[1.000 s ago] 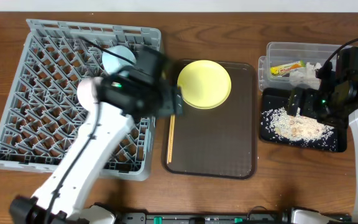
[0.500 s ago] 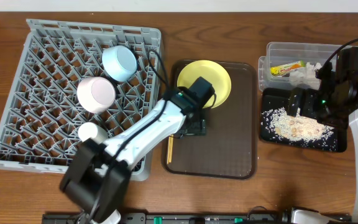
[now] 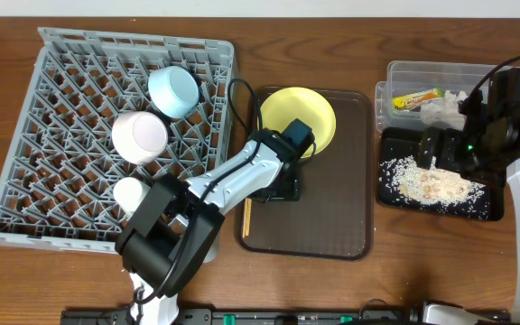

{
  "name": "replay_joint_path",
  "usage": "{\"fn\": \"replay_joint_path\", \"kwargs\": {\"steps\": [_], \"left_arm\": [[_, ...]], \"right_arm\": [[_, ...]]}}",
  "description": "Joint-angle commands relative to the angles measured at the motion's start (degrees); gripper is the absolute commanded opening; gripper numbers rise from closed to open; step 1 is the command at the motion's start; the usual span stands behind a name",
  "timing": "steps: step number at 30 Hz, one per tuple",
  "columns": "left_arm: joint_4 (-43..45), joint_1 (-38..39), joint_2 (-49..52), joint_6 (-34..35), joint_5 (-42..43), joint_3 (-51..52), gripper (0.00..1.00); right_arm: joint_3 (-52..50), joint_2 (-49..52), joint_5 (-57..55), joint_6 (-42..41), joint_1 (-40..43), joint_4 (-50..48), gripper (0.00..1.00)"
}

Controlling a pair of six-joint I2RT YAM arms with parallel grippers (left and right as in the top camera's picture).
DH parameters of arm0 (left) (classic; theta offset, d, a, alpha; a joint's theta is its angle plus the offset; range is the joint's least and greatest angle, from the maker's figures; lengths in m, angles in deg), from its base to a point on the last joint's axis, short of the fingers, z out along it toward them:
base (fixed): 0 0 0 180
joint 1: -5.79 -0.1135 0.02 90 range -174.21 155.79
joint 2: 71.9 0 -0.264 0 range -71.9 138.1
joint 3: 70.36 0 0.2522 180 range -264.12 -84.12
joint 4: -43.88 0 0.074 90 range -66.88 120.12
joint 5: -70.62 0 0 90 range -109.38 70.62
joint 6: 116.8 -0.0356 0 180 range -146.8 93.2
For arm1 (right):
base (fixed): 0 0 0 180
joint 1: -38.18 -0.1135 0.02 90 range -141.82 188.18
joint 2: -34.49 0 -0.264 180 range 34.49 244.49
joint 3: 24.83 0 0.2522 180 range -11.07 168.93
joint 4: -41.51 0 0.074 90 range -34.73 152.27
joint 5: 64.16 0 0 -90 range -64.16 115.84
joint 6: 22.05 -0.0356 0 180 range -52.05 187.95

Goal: Sort waste into correct bins and load items into the dishwasher
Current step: 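Reach the left gripper to the tray and pinch the wooden chopsticks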

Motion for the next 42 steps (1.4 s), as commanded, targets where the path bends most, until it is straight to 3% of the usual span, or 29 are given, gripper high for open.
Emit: {"fn": "replay_joint_path", "kwargs": {"steps": [1,39,42], "left_arm": [[0.0,0.0,0.5,0.7,-1.0,0.3,0.93],[4.7,0.1,0.6,0.7,1.9,4.2,0.91],[4.7,0.1,0.6,0.7,1.9,4.3,0.72]], "right_arm": [[0.7,-0.2,-0.3,0.8,0.4,0.1,0.99],[0.7,-0.2,-0.3,0.8,0.4,0.5,0.99],[0.7,-0.2,-0.3,0.8,0.4,0.5,0.99]]}}
